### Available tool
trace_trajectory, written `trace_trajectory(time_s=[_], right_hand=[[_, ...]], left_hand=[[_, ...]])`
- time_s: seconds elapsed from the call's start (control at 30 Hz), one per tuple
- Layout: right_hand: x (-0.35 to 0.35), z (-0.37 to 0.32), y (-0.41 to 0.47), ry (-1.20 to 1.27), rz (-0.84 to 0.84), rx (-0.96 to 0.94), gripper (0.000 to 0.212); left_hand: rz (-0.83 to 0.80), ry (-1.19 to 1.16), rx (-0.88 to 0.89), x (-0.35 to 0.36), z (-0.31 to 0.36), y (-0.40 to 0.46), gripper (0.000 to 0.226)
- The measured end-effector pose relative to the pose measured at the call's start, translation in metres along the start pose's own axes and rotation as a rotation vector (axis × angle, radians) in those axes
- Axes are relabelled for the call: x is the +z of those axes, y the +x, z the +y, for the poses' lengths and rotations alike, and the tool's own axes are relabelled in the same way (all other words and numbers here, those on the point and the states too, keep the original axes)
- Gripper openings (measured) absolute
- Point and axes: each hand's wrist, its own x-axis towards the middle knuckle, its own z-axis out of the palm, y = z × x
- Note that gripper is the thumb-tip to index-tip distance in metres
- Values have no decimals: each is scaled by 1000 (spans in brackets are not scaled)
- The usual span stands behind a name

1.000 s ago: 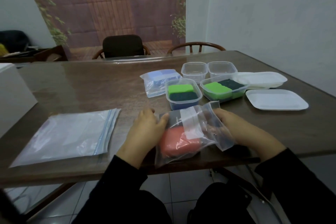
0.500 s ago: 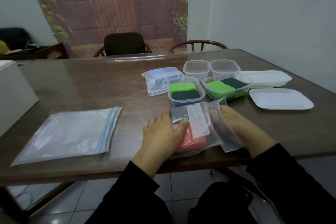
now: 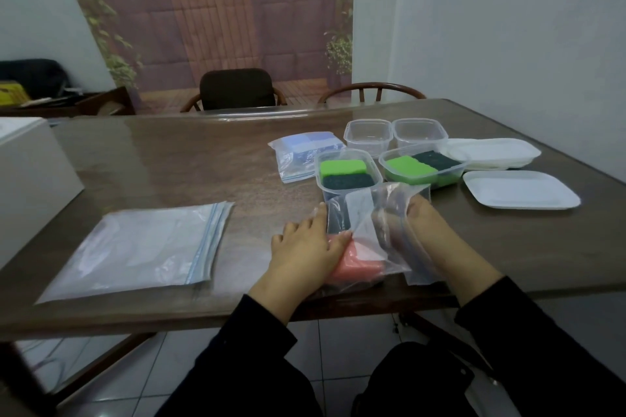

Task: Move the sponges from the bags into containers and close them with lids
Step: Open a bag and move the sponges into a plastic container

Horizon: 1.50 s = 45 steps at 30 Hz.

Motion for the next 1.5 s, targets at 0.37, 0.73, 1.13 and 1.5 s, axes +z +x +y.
trace_trajectory(time_s=[0.37, 0.73, 1.13, 1.5], right_hand=[[-66, -4, -12, 122, 558, -126, 14], [-103, -39, 44, -8, 481, -185, 20], [-82, -46, 207, -327, 247, -25, 18], [-76, -23, 268, -784, -37, -2, 14]], left_hand=[[-73, 157, -19, -15, 9, 3, 57], [-139, -190, 96, -129, 14, 65, 41], [-19, 62, 295, -56, 30, 233, 37], [-76, 7, 316, -40, 25, 275, 31]])
